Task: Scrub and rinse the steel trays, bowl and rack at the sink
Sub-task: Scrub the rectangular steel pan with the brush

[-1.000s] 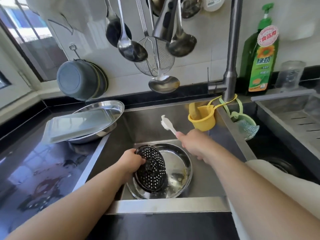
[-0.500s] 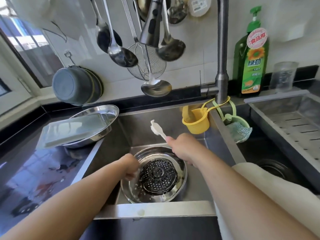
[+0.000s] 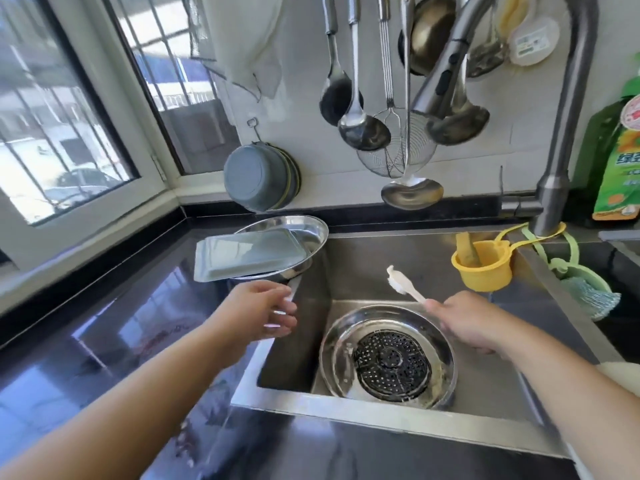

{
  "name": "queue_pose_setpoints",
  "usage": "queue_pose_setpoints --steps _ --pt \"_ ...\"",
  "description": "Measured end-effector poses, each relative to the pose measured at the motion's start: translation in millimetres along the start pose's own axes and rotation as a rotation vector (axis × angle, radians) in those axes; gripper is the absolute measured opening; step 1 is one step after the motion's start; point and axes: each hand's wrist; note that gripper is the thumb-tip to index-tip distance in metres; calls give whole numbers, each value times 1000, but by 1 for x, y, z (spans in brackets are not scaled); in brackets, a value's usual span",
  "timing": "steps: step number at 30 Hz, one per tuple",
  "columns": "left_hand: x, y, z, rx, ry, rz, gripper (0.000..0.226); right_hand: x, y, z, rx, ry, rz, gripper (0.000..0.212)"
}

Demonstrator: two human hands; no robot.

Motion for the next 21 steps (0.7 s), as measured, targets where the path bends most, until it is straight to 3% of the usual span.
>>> queue_pose_setpoints --steps 4,7,10,15,21 --pt "16 -51 18 -430 -90 -154 24 2 13 -1 -200 50 13 53" --pt "41 -85 25 -498 -80 -271 13 2 15 15 -302 57 9 51" --pt "65 -116 23 -501 -57 -316 24 4 12 39 -339 22 -15 56" --pt "92 -133 11 -578 -42 -309 16 9 14 61 -315 -43 -88 55" --pt "102 -135 -17 -807 1 -312 33 12 16 45 -283 -5 -83 55"
Point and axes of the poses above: each hand's wrist, its own x-axis towards the middle knuckle, its own y-axis out of the palm, z = x × y, and after that the axes turned 7 degrees about z, right-handed
